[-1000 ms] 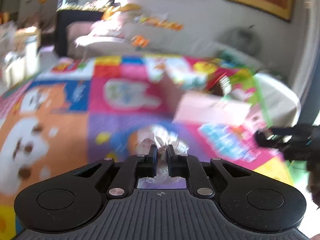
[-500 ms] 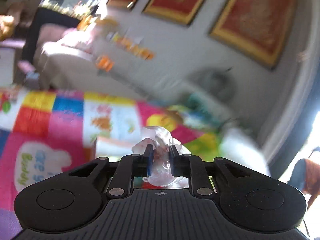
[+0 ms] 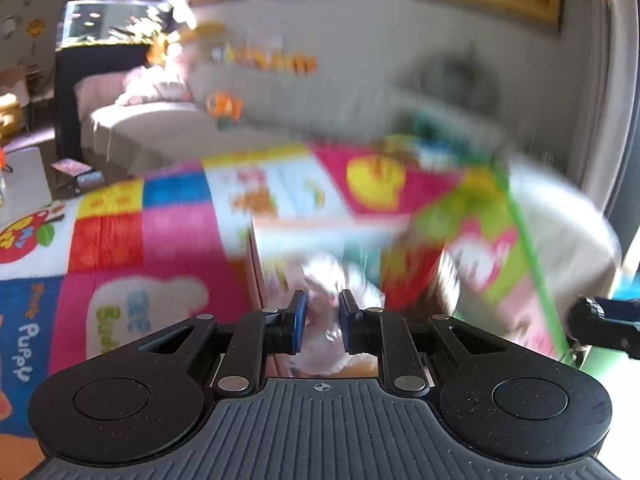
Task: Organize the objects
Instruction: 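Carry the tissue bundle and figurine into the pink box and open both grippers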
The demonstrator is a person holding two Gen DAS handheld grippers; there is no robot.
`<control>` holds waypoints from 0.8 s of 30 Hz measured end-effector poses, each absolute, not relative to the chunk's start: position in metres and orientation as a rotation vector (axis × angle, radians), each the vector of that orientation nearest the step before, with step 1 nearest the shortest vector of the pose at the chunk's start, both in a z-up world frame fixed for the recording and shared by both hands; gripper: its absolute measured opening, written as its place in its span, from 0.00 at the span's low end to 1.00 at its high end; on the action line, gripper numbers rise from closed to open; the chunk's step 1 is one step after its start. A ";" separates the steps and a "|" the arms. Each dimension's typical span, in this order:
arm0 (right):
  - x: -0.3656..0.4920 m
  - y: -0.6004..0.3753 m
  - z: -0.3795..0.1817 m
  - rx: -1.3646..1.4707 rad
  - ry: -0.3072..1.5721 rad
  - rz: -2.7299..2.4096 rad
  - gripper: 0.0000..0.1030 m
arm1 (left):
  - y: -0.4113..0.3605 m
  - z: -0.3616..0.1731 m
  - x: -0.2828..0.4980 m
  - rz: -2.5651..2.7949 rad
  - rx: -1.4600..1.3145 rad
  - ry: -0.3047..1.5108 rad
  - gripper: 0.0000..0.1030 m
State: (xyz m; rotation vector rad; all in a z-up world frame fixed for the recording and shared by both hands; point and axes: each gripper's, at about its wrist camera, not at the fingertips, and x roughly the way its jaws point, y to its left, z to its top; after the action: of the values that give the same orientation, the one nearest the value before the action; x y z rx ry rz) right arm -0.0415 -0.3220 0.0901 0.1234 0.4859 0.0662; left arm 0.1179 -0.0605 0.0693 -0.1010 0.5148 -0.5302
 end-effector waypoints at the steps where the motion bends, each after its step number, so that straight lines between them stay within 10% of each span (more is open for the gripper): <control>1: -0.034 -0.325 0.101 0.150 0.473 0.072 0.62 | -0.056 0.075 0.114 -0.532 -0.139 0.494 0.19; 11: 0.110 -0.314 0.123 0.173 0.475 -0.010 0.77 | -0.017 0.076 0.108 -0.526 -0.270 0.543 0.19; 24: 0.032 -0.337 0.126 0.131 0.542 -0.087 0.80 | -0.101 0.028 0.180 -0.644 -0.430 0.711 0.18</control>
State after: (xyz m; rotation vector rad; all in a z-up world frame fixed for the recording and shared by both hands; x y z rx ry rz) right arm 0.0316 -0.3375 0.1262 0.1311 0.5423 -0.0866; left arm 0.1798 -0.1011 0.0278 -0.4296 0.7111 -0.6439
